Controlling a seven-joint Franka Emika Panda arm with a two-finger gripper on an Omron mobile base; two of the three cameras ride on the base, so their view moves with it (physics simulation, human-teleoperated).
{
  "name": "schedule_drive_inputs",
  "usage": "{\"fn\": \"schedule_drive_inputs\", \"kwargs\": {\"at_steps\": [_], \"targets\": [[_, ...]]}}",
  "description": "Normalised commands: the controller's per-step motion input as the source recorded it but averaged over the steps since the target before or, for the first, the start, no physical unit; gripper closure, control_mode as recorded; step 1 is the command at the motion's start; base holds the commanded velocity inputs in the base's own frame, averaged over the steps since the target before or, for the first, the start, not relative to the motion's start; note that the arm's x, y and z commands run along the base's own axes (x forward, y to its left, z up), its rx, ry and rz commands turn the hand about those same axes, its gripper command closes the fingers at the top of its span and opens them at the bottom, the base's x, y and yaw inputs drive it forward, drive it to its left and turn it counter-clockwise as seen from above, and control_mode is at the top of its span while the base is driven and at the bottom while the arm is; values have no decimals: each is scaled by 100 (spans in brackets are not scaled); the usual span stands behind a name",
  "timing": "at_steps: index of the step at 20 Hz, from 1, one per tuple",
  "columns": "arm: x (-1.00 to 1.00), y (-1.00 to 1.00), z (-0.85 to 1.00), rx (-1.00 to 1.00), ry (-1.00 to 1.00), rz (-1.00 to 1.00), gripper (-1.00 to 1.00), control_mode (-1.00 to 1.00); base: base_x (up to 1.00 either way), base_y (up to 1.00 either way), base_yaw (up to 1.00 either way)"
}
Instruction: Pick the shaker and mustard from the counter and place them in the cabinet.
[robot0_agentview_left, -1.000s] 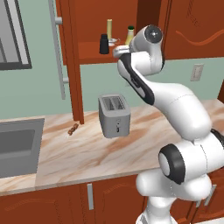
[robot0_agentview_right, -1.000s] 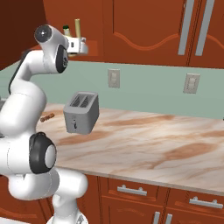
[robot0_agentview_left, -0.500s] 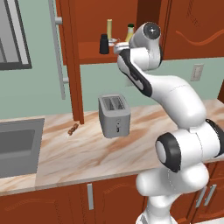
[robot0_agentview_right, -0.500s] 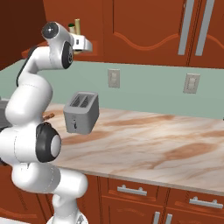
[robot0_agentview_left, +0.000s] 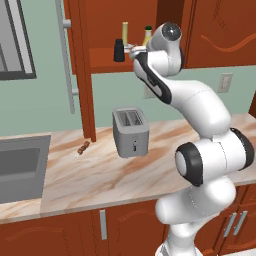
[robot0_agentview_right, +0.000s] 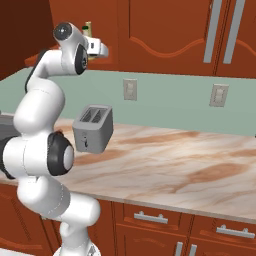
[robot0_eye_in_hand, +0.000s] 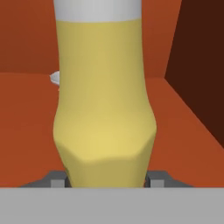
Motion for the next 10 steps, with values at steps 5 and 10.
{"fn": "schedule_drive_inputs", "kwargs": {"at_steps": [5, 10], "targets": [[24, 0, -10, 0, 3, 0, -100, -100, 0, 0, 0], [17, -4, -7, 0, 2, 0, -100, -100, 0, 0, 0]]}}
